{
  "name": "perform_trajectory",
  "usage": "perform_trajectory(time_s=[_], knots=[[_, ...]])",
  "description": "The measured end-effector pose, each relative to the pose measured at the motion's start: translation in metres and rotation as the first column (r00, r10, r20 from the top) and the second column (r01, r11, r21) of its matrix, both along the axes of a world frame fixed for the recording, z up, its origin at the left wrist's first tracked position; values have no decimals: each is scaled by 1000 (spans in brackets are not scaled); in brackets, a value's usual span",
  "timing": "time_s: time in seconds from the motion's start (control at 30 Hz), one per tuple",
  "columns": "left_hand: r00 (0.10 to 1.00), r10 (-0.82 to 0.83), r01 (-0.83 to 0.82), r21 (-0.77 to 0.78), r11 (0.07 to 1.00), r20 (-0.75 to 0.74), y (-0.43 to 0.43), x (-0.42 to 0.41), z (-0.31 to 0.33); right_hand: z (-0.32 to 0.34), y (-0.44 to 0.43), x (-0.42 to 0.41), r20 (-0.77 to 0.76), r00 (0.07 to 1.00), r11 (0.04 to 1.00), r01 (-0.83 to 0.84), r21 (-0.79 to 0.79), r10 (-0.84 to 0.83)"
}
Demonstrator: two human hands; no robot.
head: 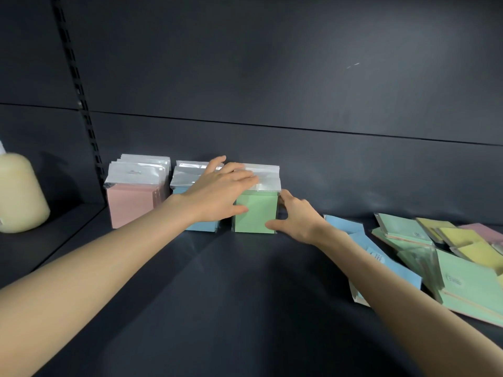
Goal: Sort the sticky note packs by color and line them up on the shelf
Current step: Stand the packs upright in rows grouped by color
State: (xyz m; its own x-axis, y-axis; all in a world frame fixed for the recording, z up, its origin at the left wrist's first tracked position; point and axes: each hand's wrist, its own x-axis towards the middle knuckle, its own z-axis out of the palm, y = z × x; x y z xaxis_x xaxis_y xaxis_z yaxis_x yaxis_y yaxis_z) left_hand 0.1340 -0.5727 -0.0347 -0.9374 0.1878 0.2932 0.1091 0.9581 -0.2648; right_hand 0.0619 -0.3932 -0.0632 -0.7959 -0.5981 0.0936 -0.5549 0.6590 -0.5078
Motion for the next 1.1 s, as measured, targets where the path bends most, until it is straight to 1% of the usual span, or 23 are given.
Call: perform_trajectory(time_s=[0.17, 0.3, 0.53, 0.63, 0.73, 0.83, 0.97, 1.1], knots=[[1000, 5, -5, -27, 1000, 8, -1, 1, -1, 0, -2, 4, -32, 999, 995, 4, 98, -1], [1000, 24, -23, -55, 998, 19, 1, 1, -3, 1, -3, 6, -19, 1000, 992, -3, 123, 5], [999, 19, -18, -34, 999, 40, 3, 2, -1, 4, -6, 9, 34, 999, 989, -3, 146, -2], [999, 20, -20, -1, 1000, 42, 4, 2, 0, 6, -6, 10, 42, 999, 990, 0, 138, -6], [999, 14, -17, 85, 996, 43, 4, 3, 2, 10, -2, 9, 15, 1000, 991, 14, 134, -16], [1000, -9, 11, 162, 987, -12, 5, 4, 7, 16, 7, 9, -59, 998, 992, 41, 118, -34], [995, -16, 34, 172, 985, -101, 12, 8, 14, 27, 27, 12, -169, 983, 993, 89, 82, -74], [973, -68, 119, 226, 967, -222, 31, 12, 18, 37, 54, 15, -242, 964, 993, 118, 26, -108]])
